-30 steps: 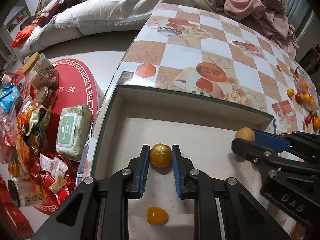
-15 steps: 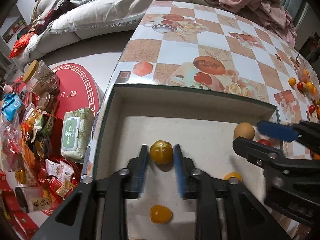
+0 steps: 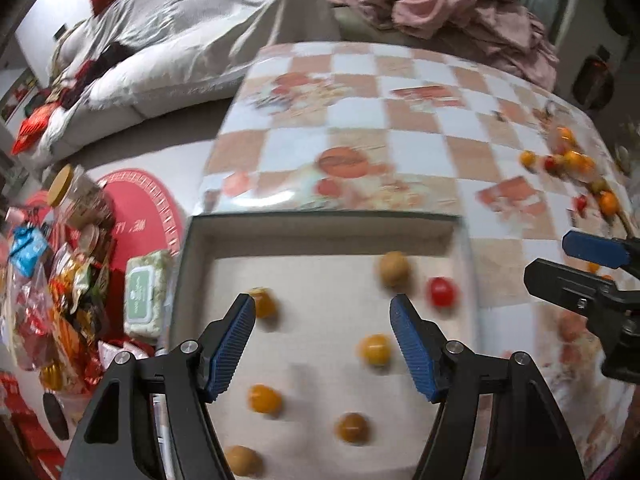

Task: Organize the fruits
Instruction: 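Move both open tools back over the fruits near the glass bowl, then close left gripper on orange cherry tomato while right gripper closes on red tomato, then carry both tomatoes over the white tray and open both grippers, then move both open tools back toward the mandarin orange and red tomato, then close right gripper on mandarin orange while left gripper closes on red tomato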

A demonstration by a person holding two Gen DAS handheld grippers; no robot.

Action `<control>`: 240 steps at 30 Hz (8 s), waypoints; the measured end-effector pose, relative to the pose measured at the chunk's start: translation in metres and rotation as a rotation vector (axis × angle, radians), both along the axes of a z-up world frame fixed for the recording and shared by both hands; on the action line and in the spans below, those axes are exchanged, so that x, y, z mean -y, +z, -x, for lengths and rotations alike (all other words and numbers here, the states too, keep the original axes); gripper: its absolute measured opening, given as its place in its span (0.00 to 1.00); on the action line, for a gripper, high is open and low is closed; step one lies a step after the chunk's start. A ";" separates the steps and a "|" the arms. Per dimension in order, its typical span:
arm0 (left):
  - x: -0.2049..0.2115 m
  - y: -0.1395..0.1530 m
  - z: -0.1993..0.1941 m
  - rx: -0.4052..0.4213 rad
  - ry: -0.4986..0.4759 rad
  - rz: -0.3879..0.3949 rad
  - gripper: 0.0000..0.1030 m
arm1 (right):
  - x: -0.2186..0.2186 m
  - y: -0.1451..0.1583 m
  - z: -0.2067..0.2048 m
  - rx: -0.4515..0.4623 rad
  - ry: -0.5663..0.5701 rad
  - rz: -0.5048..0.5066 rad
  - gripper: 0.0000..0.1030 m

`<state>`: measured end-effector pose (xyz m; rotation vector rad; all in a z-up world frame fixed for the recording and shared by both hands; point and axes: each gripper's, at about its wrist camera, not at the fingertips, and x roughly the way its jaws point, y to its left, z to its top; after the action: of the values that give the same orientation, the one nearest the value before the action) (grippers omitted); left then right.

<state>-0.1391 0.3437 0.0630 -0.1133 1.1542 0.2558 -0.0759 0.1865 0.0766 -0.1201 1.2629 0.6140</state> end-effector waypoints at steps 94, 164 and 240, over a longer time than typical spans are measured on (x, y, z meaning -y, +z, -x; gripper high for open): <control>0.145 0.013 0.002 -0.037 -0.157 0.207 0.22 | 0.160 0.008 0.022 -0.072 -0.160 0.041 0.23; 0.006 -0.044 0.126 -0.131 0.223 0.049 0.58 | -0.091 -0.057 0.067 -0.103 0.312 0.107 0.41; 0.254 -0.049 -0.082 -0.057 -0.306 0.105 0.58 | 0.263 -0.057 -0.023 -0.170 -0.392 0.019 0.41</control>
<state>-0.0575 0.0894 0.0141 -0.0209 1.2242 -0.0724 -0.0529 -0.0768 0.0201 0.1653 1.4094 0.2775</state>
